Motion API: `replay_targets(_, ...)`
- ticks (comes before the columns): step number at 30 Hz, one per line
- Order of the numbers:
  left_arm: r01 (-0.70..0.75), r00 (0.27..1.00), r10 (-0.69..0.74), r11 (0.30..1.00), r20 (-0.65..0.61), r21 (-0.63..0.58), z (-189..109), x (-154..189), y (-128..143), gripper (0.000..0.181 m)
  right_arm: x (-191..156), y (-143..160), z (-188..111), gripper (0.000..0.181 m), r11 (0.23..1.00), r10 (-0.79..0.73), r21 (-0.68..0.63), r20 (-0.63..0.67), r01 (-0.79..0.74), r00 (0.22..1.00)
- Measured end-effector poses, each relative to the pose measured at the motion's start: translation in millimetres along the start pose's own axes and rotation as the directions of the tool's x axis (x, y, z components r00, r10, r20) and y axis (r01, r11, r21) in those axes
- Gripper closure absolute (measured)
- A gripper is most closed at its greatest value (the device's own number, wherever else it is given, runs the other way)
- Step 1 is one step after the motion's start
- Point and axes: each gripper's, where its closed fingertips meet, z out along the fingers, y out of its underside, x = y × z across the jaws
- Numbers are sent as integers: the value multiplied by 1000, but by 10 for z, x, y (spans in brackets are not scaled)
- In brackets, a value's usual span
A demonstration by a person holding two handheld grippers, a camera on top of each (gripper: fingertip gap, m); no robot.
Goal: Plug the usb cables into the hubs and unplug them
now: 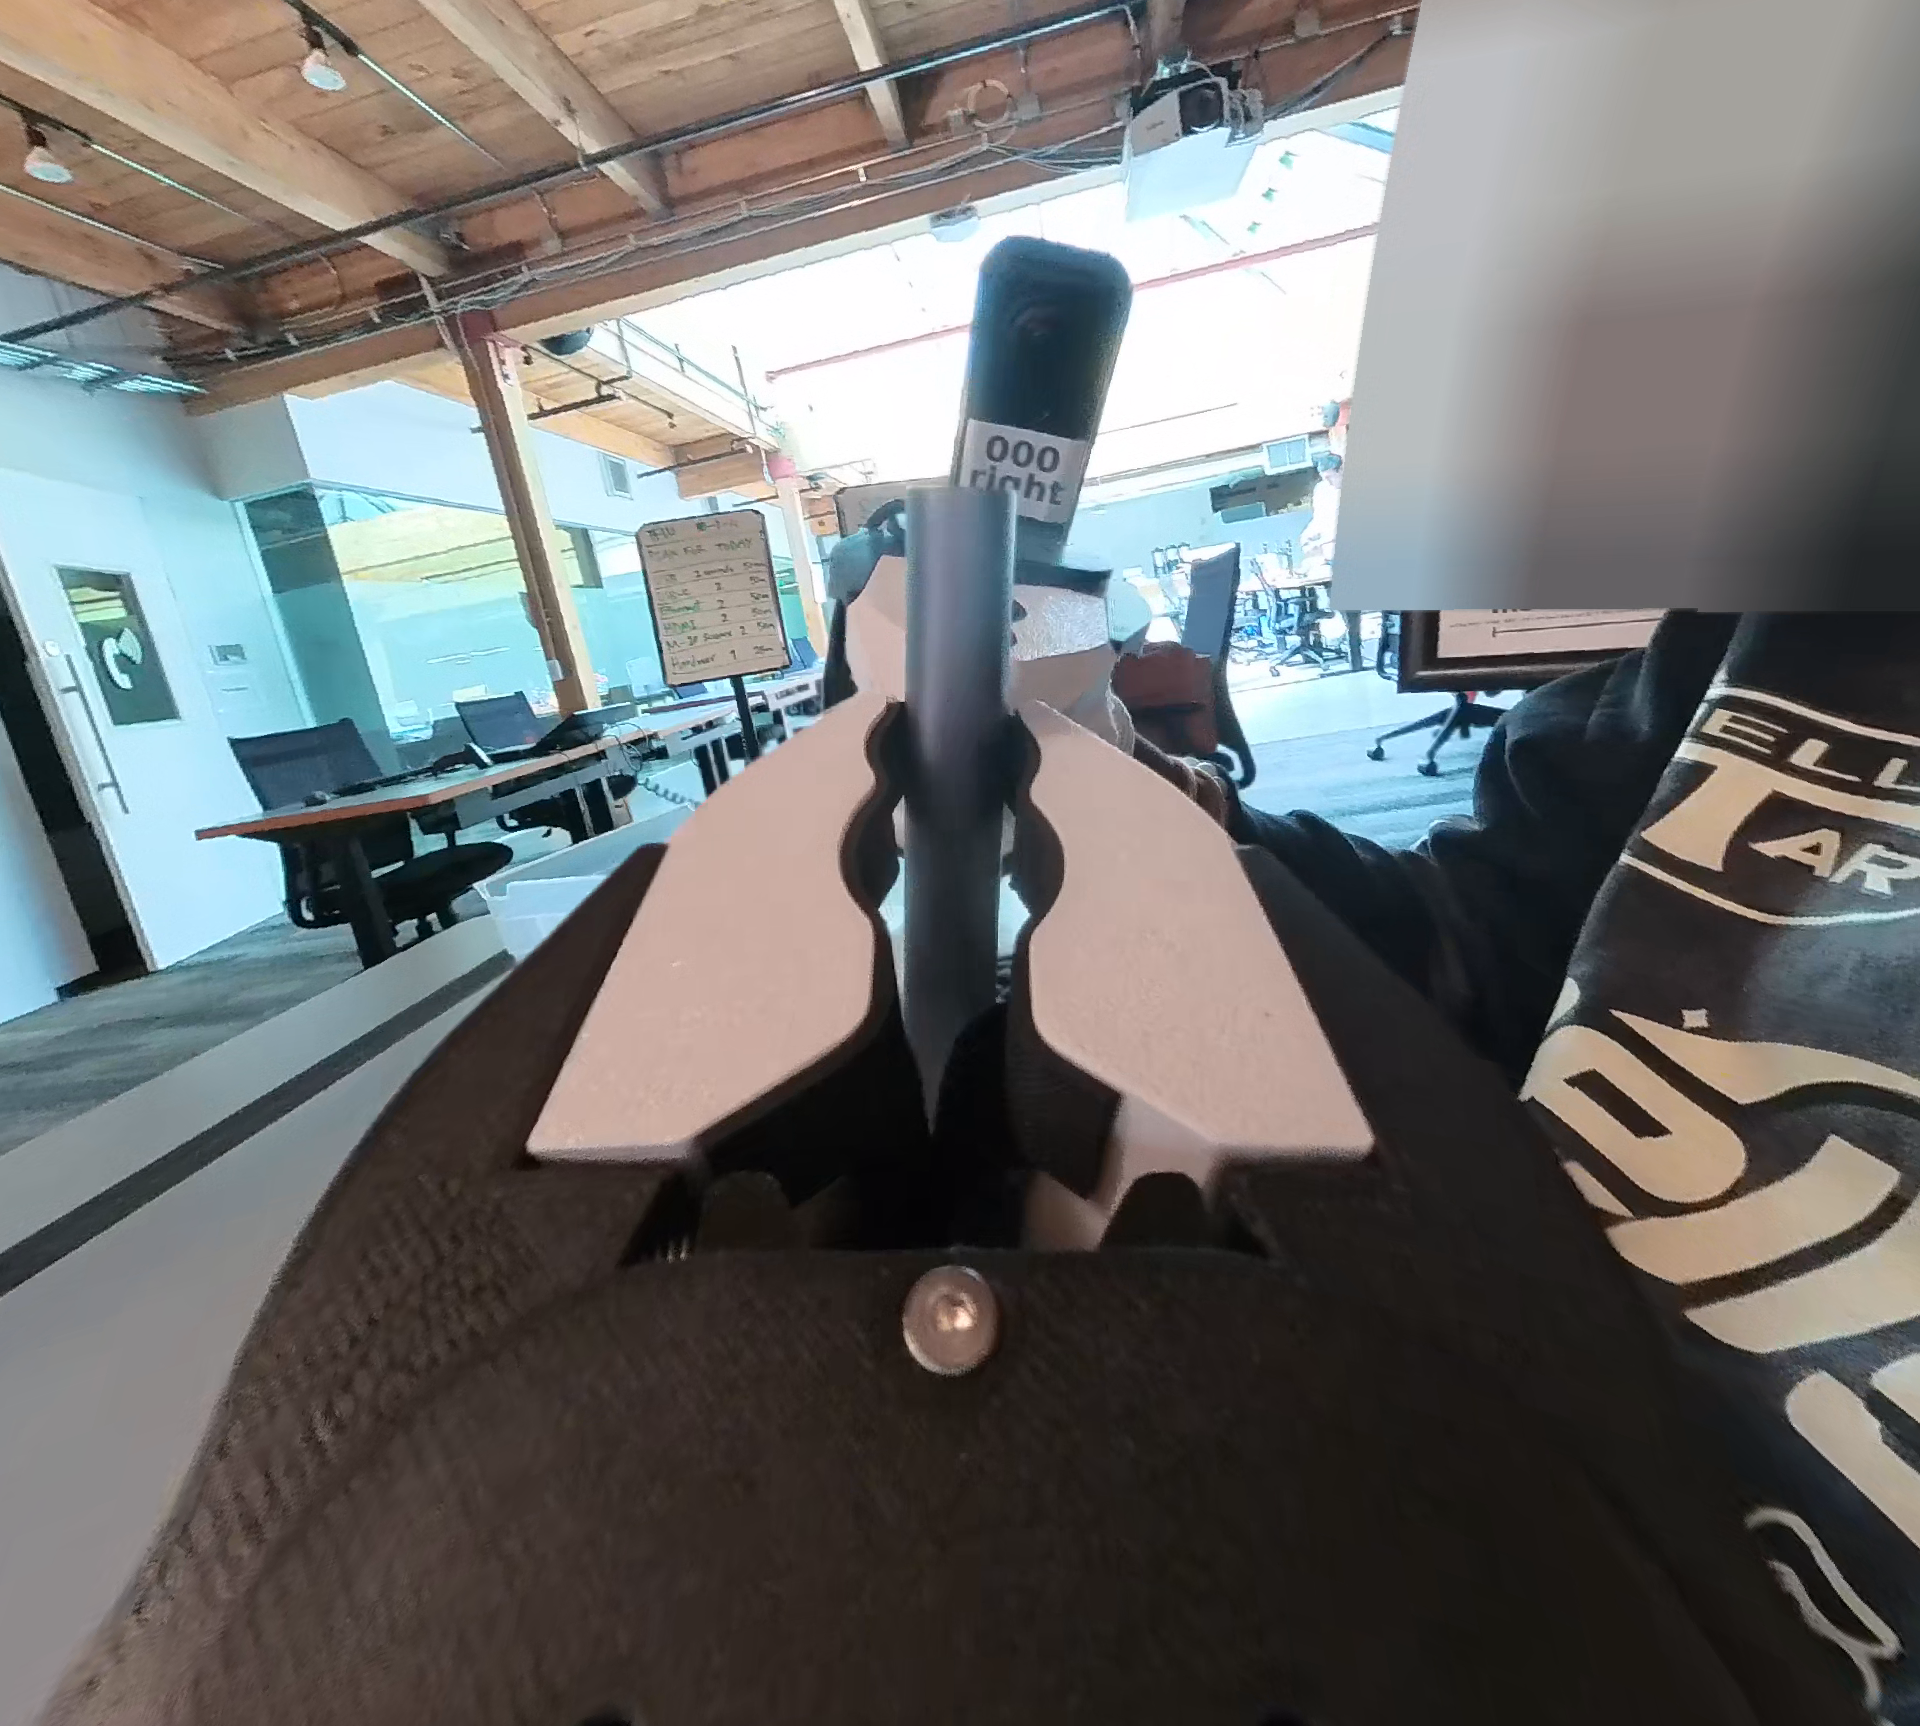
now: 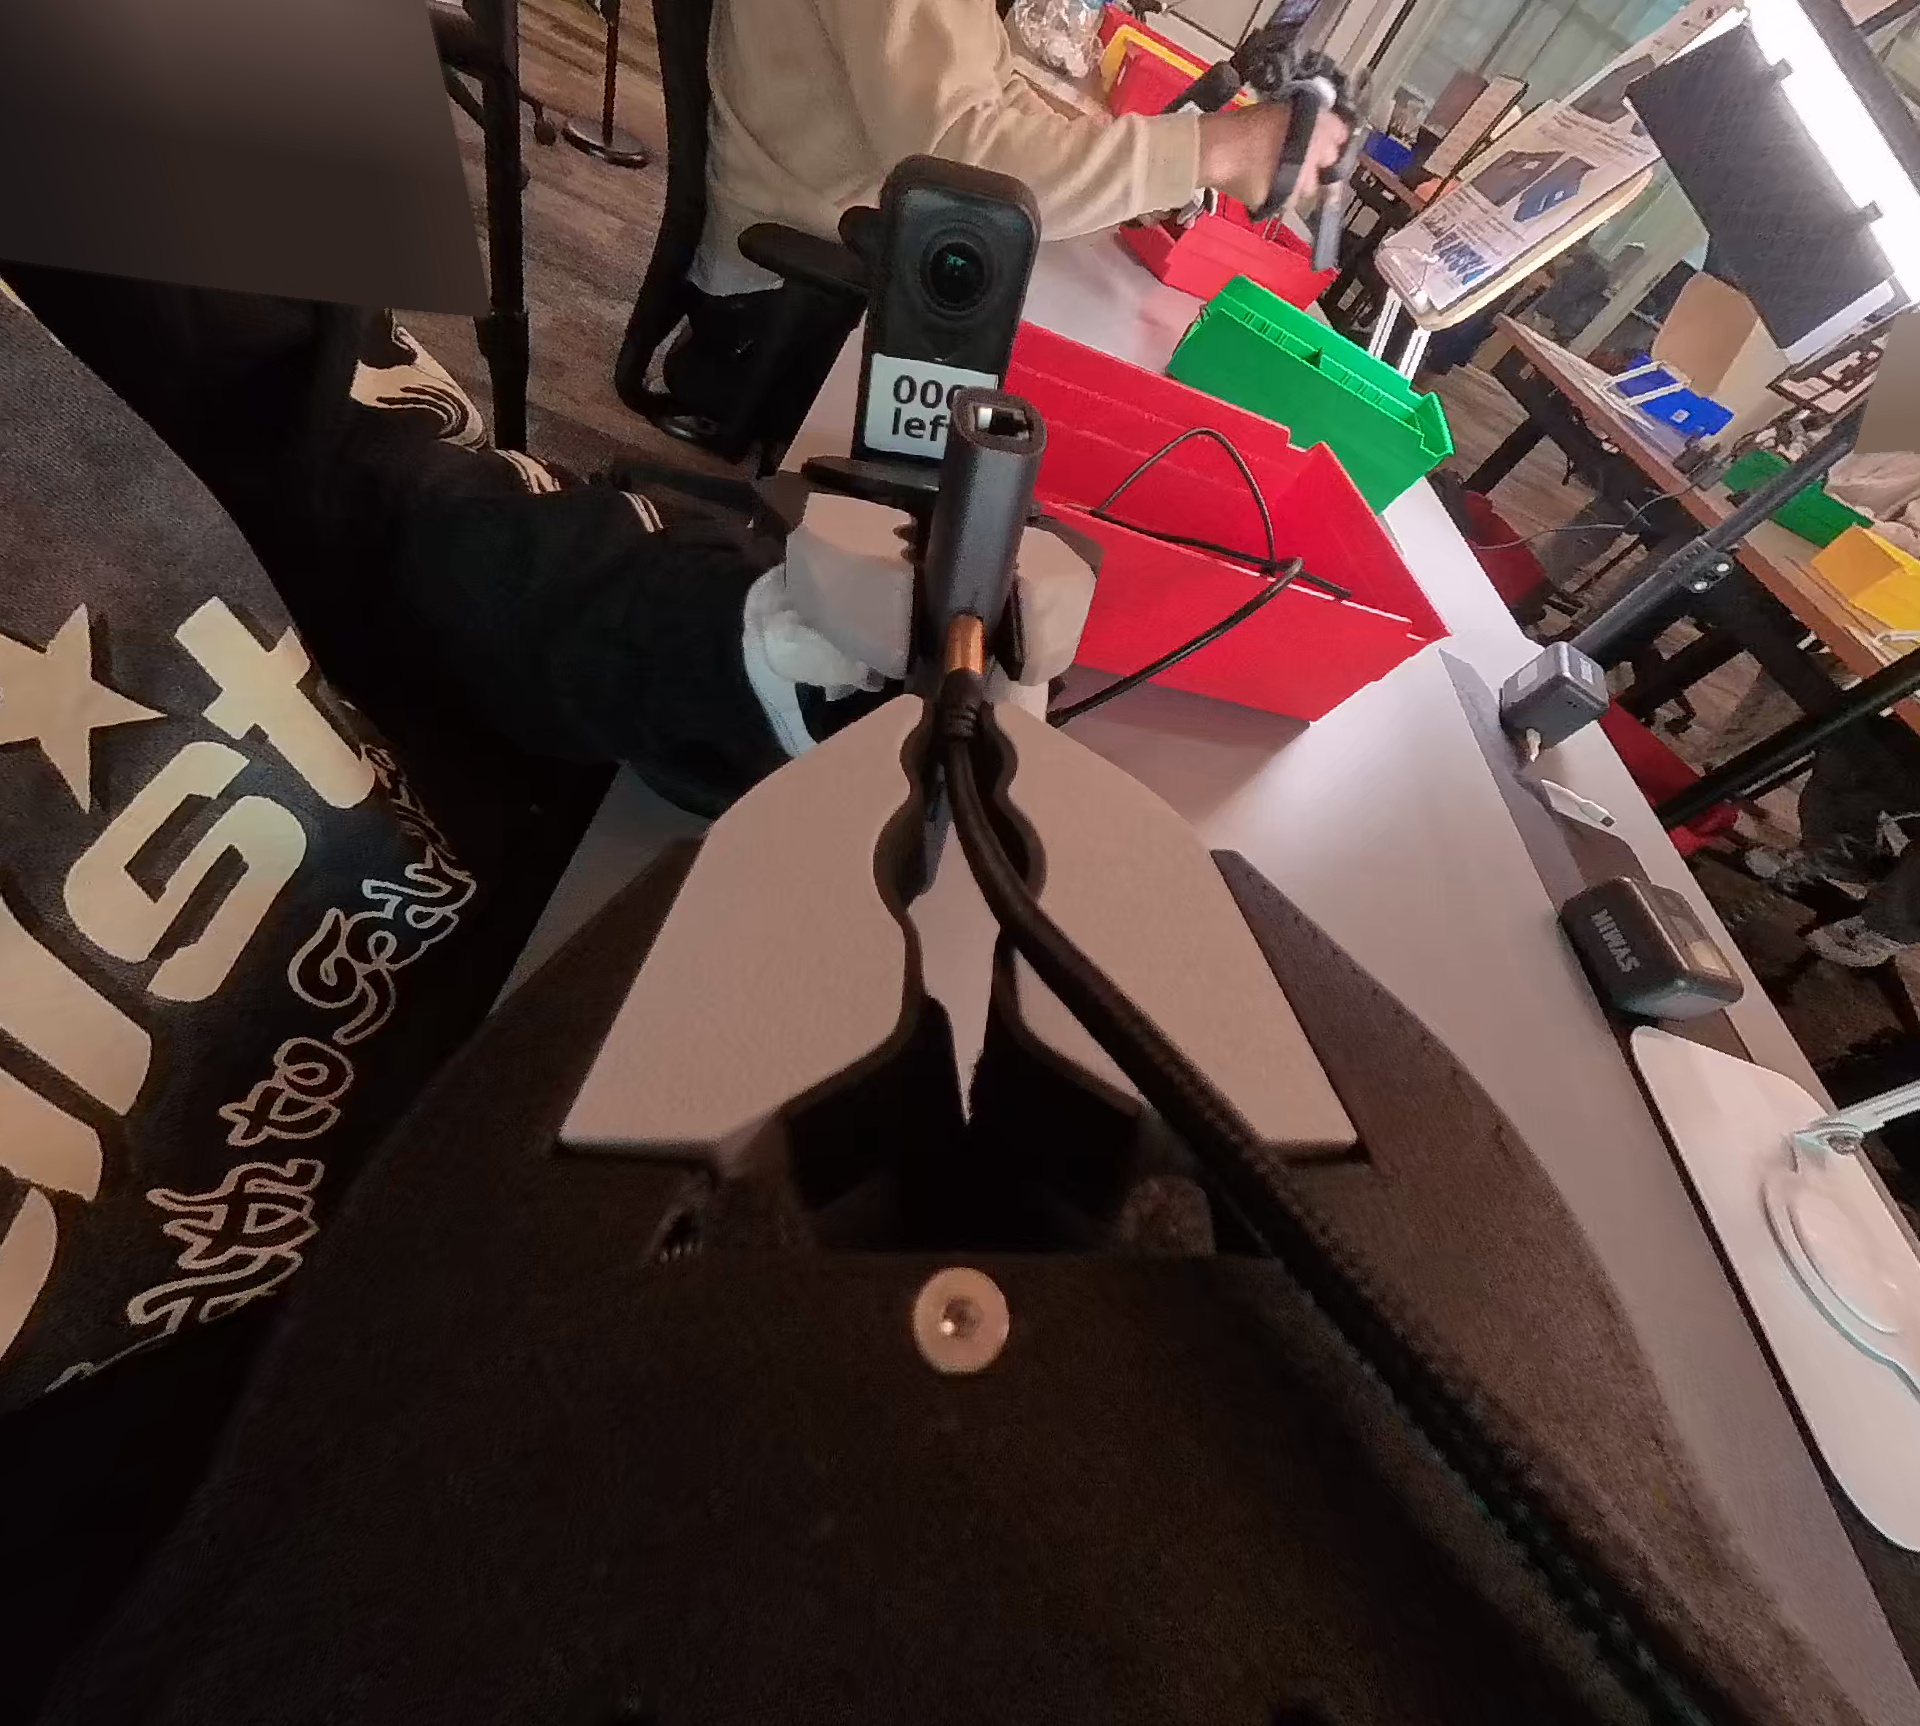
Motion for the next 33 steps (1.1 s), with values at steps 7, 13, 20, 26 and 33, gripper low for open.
replay_targets(7, -21, 1000, 20, 999, -19, -34, 14, 32, 71, 165, -34, 34, -21, 174, 998, 54, 28, 32, -55, 998)
replay_targets(13, -3, 1000, 3, 1000, -25, -23, 6, 36, 69, 164, -26, -139, 72, 174, 969, 73, 238, 0, -71, 997)
replay_targets(20, -47, 997, 36, 986, -72, -159, 108, 138, 310, 164, -134, -80, 173, 174, 984, 37, 172, 33, -42, 999)
replay_targets(26, -65, 997, 63, 997, -53, -32, 96, 175, 78, 165, -156, -231, 172, 174, 965, 30, 259, 50, -41, 998)
replay_targets(33, -70, 997, 70, 997, -31, -14, 135, 175, 56, 165, -158, -246, 126, 174, 963, 7, 268, 56, -22, 998)
